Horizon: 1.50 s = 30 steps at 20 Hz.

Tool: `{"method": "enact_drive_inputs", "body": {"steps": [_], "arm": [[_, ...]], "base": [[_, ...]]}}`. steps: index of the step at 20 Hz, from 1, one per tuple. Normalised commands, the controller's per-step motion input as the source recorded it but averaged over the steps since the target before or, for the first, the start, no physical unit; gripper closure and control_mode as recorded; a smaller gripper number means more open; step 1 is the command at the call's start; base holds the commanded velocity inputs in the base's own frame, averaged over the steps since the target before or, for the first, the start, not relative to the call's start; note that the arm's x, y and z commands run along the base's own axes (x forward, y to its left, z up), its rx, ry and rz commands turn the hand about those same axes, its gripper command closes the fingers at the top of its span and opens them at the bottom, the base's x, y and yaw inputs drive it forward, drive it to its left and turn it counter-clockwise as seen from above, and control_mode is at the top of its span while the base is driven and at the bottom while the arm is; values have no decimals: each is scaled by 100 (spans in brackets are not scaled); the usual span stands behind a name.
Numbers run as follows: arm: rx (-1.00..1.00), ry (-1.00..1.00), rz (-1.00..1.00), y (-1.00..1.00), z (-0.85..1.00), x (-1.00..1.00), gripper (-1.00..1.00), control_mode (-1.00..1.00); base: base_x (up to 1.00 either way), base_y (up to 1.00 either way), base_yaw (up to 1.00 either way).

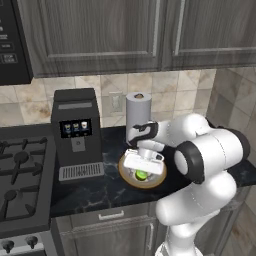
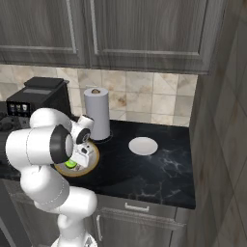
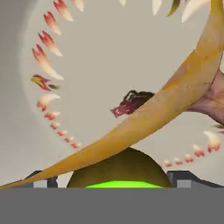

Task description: Remove the kiwi from the bowl and place it on the small plate. Then place the bowl with only the chicken drumstick in the microwave, close the door, and press the start button to microwave the chicken drumstick.

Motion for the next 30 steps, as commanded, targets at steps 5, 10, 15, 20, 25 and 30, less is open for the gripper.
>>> {"method": "enact_drive_inputs", "body": {"steps": [5,10,15,20,25,30], "arm": [[0,4,-1,0,-12,7,-100,-100],[0,0,-1,0,-18,-40,100,-100],[0,0,-2,0,4,-8,100,-100],[-1,-3,0,-9,50,3,100,-100],[0,-11,2,-48,86,-10,100,-100],[0,-5,0,-64,81,-5,100,-100]], "base": [[0,0,0],[0,0,0],[0,0,0],[0,0,0],[0,0,0],[0,0,0]]}}
